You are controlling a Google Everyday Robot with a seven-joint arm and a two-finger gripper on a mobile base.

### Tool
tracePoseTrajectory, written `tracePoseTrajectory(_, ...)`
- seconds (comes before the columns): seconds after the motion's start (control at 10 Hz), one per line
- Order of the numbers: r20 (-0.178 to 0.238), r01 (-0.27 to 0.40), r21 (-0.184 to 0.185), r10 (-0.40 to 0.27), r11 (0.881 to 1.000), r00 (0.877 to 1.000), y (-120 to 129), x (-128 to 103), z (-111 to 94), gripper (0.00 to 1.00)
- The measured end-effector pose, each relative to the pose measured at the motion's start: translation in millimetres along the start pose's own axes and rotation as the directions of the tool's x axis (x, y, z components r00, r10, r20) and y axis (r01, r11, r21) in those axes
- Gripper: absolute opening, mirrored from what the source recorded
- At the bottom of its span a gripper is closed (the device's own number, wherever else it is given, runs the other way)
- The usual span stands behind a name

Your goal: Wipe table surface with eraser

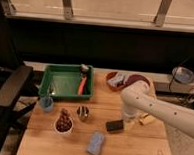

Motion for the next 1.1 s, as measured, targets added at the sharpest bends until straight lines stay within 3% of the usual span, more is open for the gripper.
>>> tracePoseTrajectory(0.3, 0.005, -0.008, 0.020, 0.008, 1.000, 1.000, -32, 24, -9, 0.00)
tracePoseTrajectory(0.6, 0.015, 0.036, 0.030, -0.036, 0.999, 0.999, -58, 7, -9, 0.00)
tracePoseTrajectory(0.9, 0.044, 0.117, 0.030, -0.118, 0.993, 0.992, -76, -55, -1, 0.00)
tracePoseTrajectory(1.1, 0.075, 0.176, 0.031, -0.177, 0.984, 0.981, -73, -94, 6, 0.00)
